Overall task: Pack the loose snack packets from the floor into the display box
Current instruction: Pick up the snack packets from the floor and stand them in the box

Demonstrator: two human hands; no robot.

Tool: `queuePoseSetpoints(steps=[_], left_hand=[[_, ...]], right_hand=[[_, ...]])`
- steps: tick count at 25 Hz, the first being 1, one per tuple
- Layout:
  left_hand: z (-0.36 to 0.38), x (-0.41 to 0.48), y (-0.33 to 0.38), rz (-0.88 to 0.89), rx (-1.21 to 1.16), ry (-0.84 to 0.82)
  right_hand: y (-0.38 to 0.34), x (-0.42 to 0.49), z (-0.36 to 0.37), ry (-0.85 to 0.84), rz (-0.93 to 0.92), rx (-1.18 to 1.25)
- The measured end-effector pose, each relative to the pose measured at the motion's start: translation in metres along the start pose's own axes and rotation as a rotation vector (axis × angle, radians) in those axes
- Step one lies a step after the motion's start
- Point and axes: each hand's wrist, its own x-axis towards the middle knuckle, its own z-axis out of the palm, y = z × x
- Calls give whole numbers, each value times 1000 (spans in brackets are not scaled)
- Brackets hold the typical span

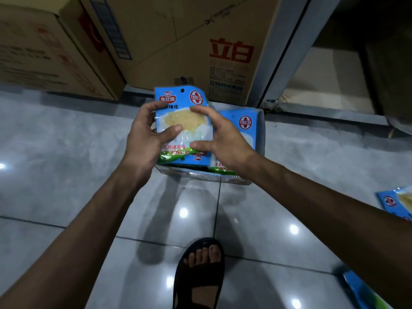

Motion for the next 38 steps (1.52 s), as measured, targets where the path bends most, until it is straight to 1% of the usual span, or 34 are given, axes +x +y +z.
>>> queuePoseSetpoints(steps=[2,3,4,5,6,7,8,9,11,12,14,16,19,20,22,24,26,30,34,38], left_hand=[[-4,13,-6,26,47,-4],[-8,21,-11,35,106,-16],[-10,29,-19,38,213,-37],[-12,36,-28,40,389,-59],[-14,39,-38,57,622,-82],[-14,40,-48,108,854,-110],[-13,39,-55,194,1023,-130],[-12,37,-59,283,1123,-147],[-11,35,-59,422,1211,-207],[-10,34,-56,433,1230,-258],[-10,38,-53,357,1267,-374],[-12,40,-56,317,1394,-465],[-15,42,-66,364,1491,-487],[-16,42,-68,363,1492,-481],[-14,45,-69,350,1486,-463],[-11,45,-68,362,1479,-433],[-8,42,-65,381,1490,-402],[-2,35,-45,362,1469,-375],[16,26,-22,349,1385,-396],[56,5,-7,401,1272,-427]], right_hand=[[4,10,6,26,3,13],[7,13,11,47,8,-46],[12,15,16,68,21,-168],[20,16,22,78,42,-321],[29,15,29,76,63,-464],[37,14,34,71,75,-567],[44,13,37,71,75,-637],[49,13,39,80,61,-690],[52,12,38,89,-1,-809],[51,12,37,98,-40,-898],[49,12,34,145,-103,-1133],[50,14,30,164,-119,-1317],[55,17,22,55,-171,-1487],[56,18,20,28,-183,-1505],[57,21,19,2,-161,-1469],[57,24,20,2,-141,-1431],[56,22,19,12,-162,-1392],[42,9,5,16,-239,-1109],[29,-9,-28,104,-259,-958],[31,-53,-83,230,-157,-845]])
